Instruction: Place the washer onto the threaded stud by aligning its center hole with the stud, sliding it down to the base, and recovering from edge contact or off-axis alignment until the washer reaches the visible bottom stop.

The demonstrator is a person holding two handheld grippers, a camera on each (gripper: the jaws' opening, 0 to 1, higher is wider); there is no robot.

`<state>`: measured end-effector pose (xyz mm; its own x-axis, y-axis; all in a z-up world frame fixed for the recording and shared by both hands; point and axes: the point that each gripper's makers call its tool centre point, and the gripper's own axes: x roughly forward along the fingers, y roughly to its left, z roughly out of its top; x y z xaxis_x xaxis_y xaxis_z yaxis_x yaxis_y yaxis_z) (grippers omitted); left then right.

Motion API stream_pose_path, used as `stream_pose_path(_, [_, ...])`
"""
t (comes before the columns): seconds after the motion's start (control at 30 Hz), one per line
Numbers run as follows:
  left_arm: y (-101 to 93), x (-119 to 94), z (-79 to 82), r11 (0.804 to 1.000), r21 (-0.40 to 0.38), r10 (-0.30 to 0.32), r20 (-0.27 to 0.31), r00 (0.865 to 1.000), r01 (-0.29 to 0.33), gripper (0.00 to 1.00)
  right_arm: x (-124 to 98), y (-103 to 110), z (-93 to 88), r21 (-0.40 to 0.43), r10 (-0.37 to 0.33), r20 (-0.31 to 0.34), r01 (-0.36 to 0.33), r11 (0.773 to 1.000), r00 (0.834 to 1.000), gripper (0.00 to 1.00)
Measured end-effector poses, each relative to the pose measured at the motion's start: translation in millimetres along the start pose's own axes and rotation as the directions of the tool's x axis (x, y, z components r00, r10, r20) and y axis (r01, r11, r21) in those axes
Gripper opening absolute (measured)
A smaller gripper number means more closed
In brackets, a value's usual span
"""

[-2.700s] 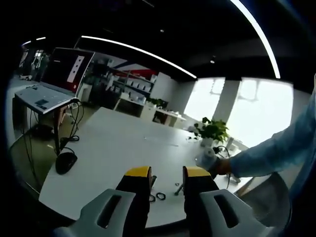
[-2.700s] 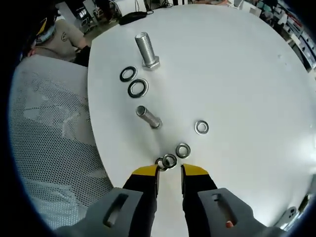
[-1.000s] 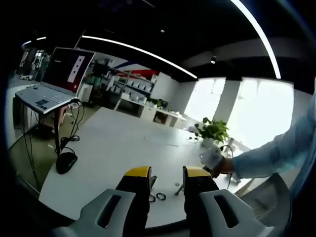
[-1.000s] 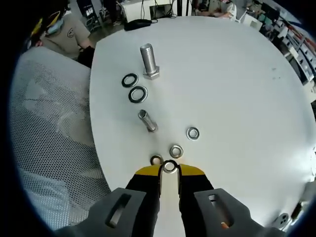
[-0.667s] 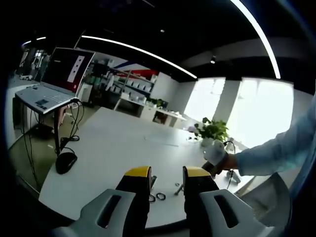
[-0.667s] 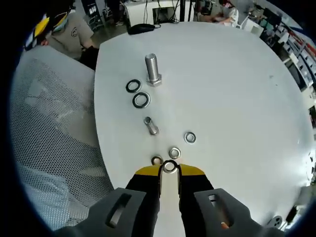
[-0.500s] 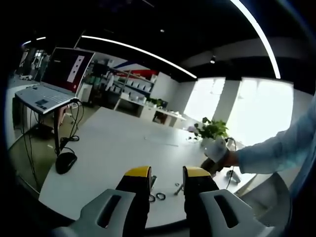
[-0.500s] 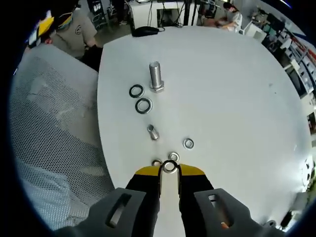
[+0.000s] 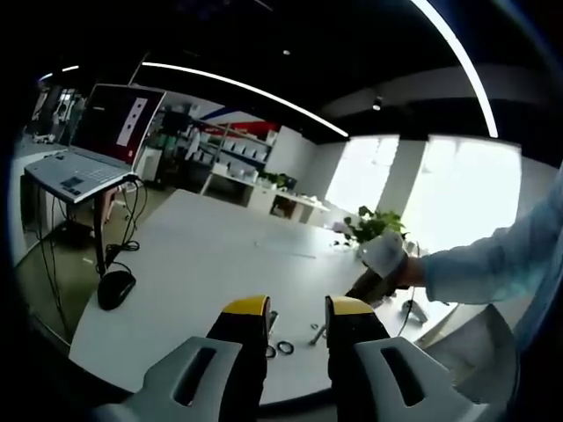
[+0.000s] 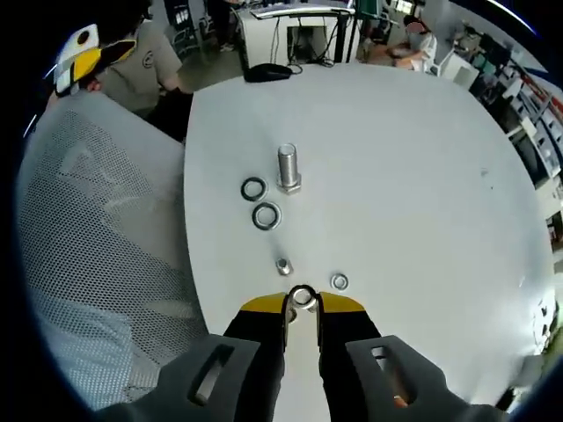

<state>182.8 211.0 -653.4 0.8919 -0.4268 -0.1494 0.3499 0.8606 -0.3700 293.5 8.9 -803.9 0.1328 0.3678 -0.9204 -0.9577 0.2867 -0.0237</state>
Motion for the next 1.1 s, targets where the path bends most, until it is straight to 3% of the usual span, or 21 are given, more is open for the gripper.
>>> stream_pose_path(0.5, [0.0, 0.0, 0.0, 1.000, -0.001, 0.000, -0.001, 1.000, 0.000, 0.23, 8.7, 11.7, 17.3, -0.041, 0.042, -0.003, -0.042, 0.998, 0.999, 0.14])
stream_pose_path(1.1, [0.0, 0.0, -0.4, 1.000, -0.003, 0.001, -0.001, 1.000, -0.001, 0.23, 21.0, 15.5, 17.0, -0.079, 0.083, -0.063, -0.088, 0.993, 0.995, 0.13])
